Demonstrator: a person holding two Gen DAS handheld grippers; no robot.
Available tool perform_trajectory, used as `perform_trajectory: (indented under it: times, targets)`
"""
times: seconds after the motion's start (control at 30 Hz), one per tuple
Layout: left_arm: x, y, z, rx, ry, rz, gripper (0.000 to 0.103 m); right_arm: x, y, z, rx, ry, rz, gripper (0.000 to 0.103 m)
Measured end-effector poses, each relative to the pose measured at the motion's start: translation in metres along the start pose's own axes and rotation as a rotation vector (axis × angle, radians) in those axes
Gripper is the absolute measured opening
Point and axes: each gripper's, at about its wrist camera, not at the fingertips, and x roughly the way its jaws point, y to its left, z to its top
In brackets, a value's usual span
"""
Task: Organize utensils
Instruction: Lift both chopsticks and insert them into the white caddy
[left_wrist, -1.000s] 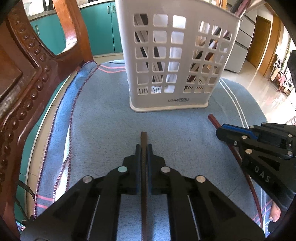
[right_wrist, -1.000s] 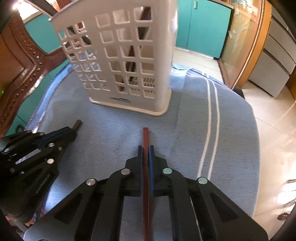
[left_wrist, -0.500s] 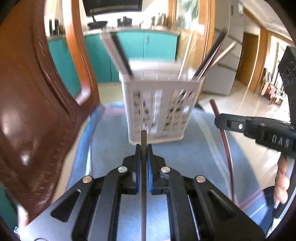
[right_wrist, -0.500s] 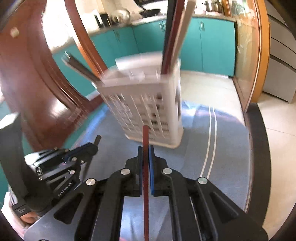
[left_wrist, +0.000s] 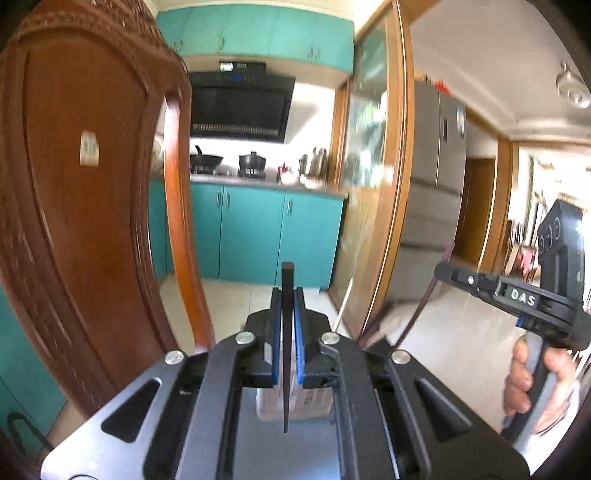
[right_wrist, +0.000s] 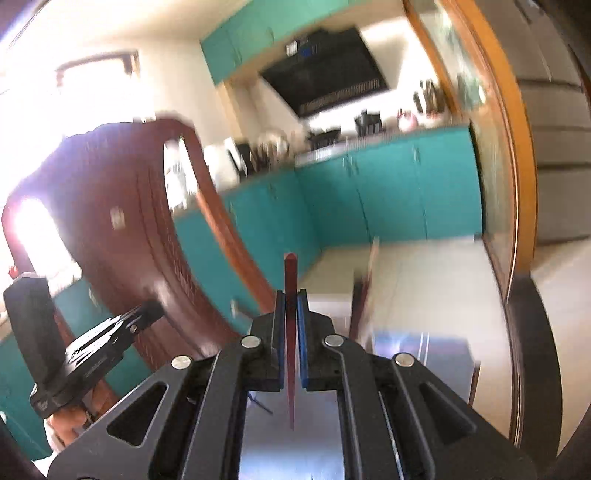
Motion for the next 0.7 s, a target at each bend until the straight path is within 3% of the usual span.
perform_trajectory:
  times: [0.13, 0.2, 0.47, 0.6, 0.7]
  targets:
    - [0.003, 0.012, 0.013, -0.05, -0.043, -0.007, 0.007, 0.0, -0.005, 0.032, 0.025, -0.196, -0.027, 0.007]
    - [0.01, 0.018, 0.012, -0.075, -0.033, -0.007, 0.007, 0.01, -0.013, 0.035, 0.029, -0.221, -0.044, 0.007]
    - [0.03, 0.03, 0.025, -0.152, -0.081, -0.009, 0.007, 0.085, -0.013, -0.002, -0.109, -0.045, -0.185, 0.007]
    - [0.033, 0.032, 0.028, -0.187, -0.167, 0.04, 0.007, 0.11, -0.006, -0.023, -0.162, 0.051, -0.189, 0.007]
    - [0.045, 0.034, 0.023, -0.223, -0.17, 0.044, 0.007, 0.12, -0.007, -0.041, -0.173, 0.098, -0.193, 0.007]
